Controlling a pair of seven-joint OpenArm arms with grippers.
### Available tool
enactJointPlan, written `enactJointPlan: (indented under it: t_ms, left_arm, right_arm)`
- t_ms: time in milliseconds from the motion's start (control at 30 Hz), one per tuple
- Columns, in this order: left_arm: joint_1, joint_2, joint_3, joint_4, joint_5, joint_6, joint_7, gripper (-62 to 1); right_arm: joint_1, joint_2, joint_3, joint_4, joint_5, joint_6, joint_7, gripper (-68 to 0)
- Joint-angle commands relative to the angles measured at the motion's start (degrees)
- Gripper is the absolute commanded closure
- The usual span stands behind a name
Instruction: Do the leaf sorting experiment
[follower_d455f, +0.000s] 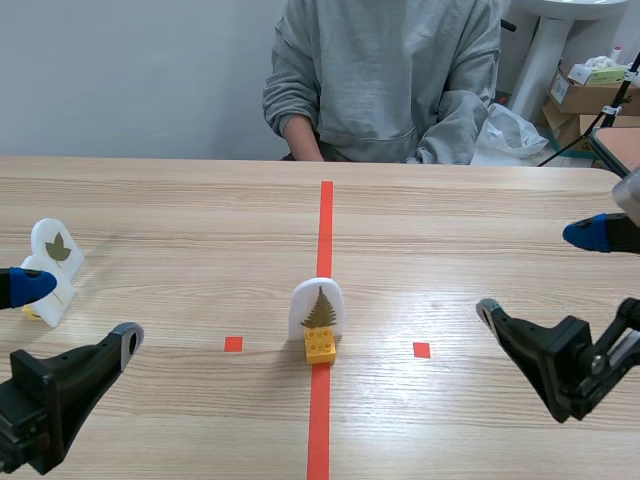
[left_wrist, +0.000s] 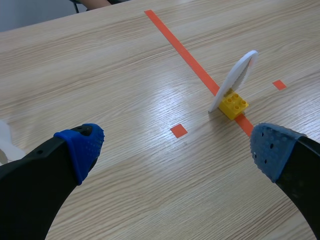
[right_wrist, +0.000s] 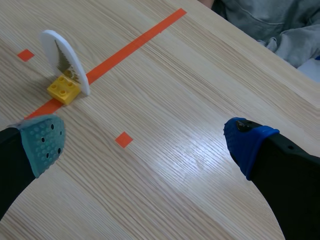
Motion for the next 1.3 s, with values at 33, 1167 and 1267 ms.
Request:
enactJointPlan:
  t_ms: [33, 1167, 1267]
  left_arm:
    - [-0.35, 0.42, -0.2, 1.46, -0.22, -0.07, -0.79, -62.3]
    - [-1.31, 4.24, -0.22, 1.44, 2.49, -0.07, -2.32, -62.3]
    - [-1.27, 4.22, -0.22, 1.44, 2.71, -0.07, -2.25, -62.3]
  right_arm:
    - [3.23, 1.95, 0.55, -1.4, 0.7, 0.92, 0.46, -67.9]
    - [45.9, 7.13, -34.88, -36.85, -6.86, 15.21, 9.97, -67.9]
    - [48.43, 5.07, -37.7, -39.95, -7.39, 14.97, 11.3, -67.9]
